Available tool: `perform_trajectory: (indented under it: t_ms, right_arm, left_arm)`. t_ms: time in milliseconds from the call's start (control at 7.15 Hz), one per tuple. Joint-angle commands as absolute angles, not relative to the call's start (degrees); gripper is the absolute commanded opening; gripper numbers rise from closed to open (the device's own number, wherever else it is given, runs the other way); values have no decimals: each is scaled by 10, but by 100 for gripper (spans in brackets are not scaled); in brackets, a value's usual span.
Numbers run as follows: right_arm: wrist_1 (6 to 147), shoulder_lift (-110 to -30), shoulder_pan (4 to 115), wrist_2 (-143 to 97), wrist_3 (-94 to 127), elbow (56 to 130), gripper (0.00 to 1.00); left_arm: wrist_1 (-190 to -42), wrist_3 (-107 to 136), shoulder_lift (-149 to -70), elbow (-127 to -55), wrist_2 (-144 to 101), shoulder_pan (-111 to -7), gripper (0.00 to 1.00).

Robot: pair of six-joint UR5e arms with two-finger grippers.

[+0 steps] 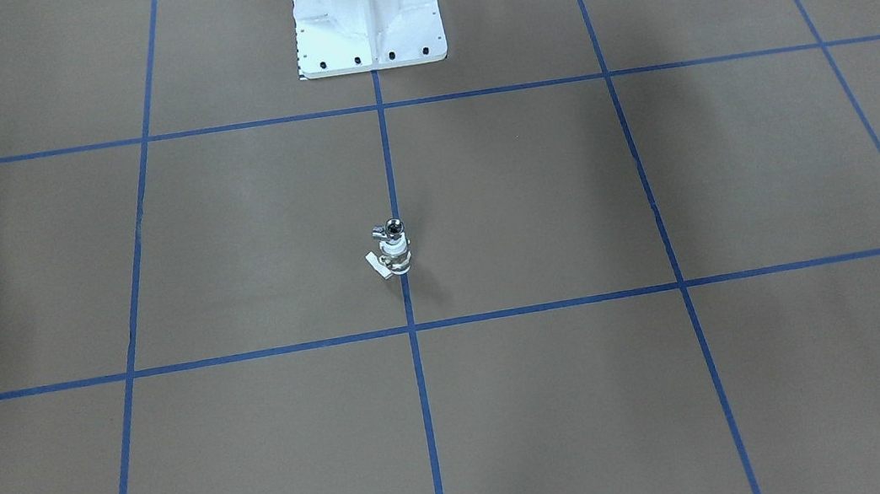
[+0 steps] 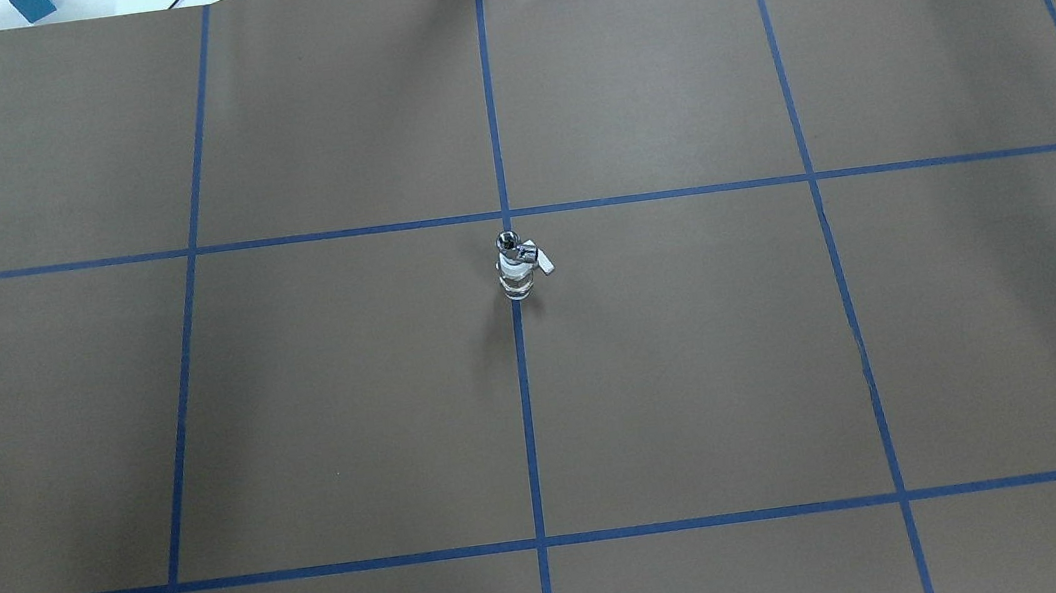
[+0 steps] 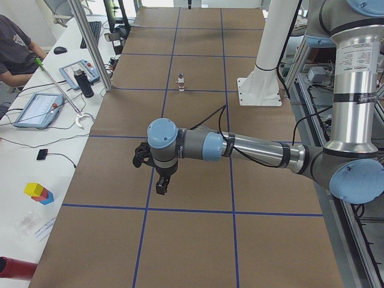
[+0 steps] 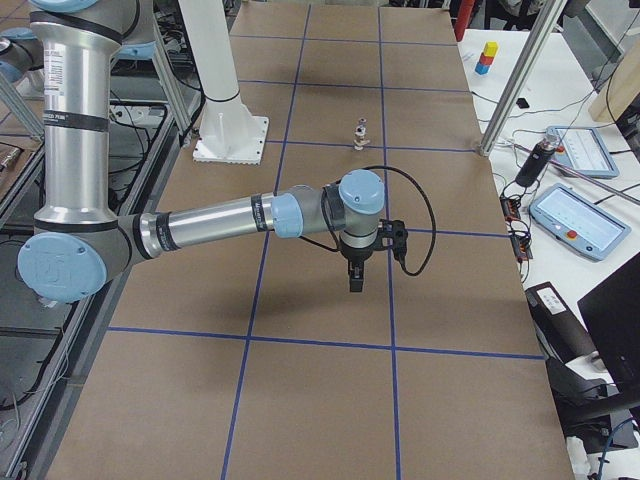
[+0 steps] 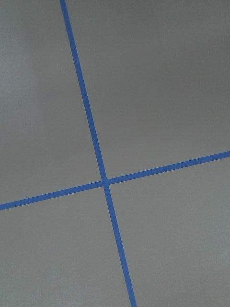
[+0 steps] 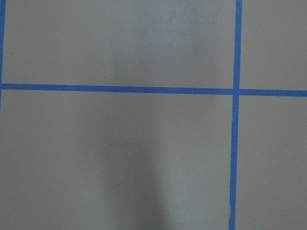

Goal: Assemble PPR valve and pipe with both arms

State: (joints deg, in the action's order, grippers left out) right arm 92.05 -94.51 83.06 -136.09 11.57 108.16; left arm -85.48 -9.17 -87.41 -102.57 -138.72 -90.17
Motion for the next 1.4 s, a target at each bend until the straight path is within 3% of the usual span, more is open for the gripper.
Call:
perform_trajectory:
  t_ms: [0, 1259]
  right_arm:
    - [921, -949, 848, -1359, 115, 1095, 100]
    - [922, -957, 848, -1309, 114, 1089, 100]
  left_arm:
    - [-856, -92, -875, -1026, -1379, -903, 100]
    - [-854, -91, -875, -1012, -1331, -903, 100]
